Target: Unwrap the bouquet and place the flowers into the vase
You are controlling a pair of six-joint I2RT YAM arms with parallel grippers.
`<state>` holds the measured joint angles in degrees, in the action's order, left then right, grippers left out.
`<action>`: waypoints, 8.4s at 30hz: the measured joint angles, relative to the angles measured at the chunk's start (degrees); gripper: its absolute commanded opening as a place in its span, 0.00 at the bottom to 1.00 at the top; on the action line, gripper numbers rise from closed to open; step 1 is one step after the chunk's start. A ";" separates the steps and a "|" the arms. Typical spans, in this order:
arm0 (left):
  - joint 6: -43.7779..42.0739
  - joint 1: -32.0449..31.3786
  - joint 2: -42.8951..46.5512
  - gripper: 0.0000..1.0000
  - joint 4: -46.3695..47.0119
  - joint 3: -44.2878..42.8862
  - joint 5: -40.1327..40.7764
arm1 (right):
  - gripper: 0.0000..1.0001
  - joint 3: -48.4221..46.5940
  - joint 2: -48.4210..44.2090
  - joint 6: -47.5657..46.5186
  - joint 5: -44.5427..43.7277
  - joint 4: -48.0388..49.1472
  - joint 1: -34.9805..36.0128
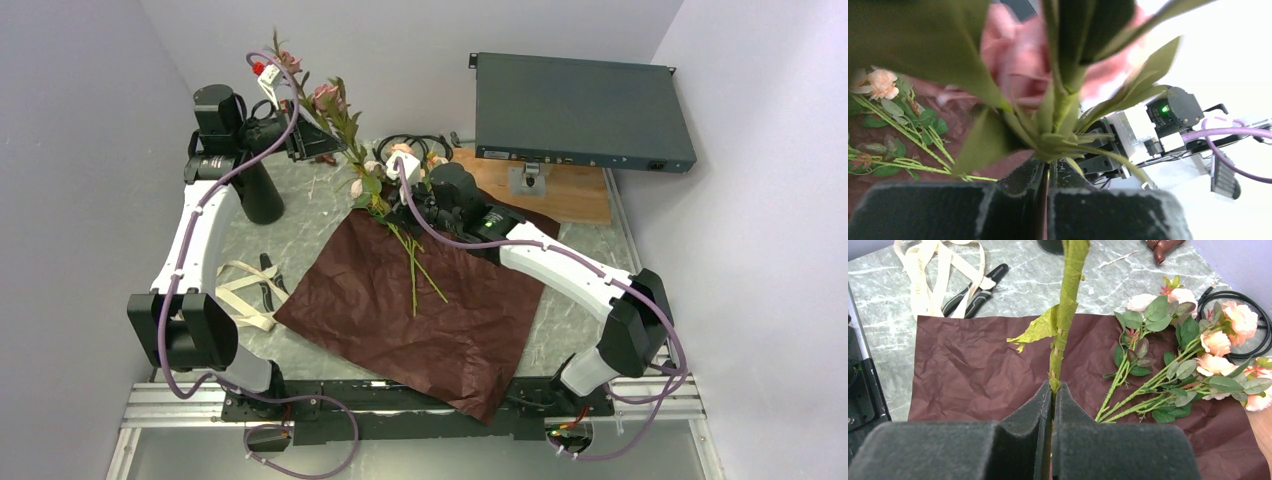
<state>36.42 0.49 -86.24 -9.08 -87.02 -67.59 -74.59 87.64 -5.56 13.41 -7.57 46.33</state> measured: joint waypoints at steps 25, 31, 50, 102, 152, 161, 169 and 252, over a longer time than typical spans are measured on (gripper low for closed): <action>-24.26 11.13 1.55 0.00 -18.29 -23.17 24.57 | 1.00 0.00 -7.28 1.31 -7.63 0.81 0.02; -36.17 14.49 -1.14 0.00 -24.50 -33.44 37.70 | 1.00 0.00 -7.67 2.19 -12.76 0.42 -0.15; -39.85 19.58 -7.54 0.00 -37.31 -43.19 44.96 | 1.00 0.92 -8.04 1.07 -11.39 -3.13 -0.15; -36.81 20.50 -8.96 0.85 -36.83 -24.13 42.58 | 0.90 -8.07 5.31 9.16 -6.05 -17.16 -9.55; -41.66 12.92 7.15 0.95 -36.20 -9.73 32.74 | 0.39 -21.44 34.03 30.77 -14.58 -22.34 -11.37; -41.79 12.92 7.15 0.95 -36.20 -9.73 32.72 | 0.26 -21.92 37.53 31.56 -14.08 -22.05 -11.54; -41.79 12.92 7.15 0.95 -36.20 -9.73 32.74 | 0.40 -23.15 38.38 32.87 -11.39 -21.90 -11.76; -17.46 -15.23 -7.54 0.21 -11.08 -9.62 -1.42 | 0.00 3.10 -6.23 18.45 15.76 13.70 -9.01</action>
<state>18.96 -14.74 -93.78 -20.16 -96.64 -69.01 -71.48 81.41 12.88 29.17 6.13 37.32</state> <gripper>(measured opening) 0.306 0.032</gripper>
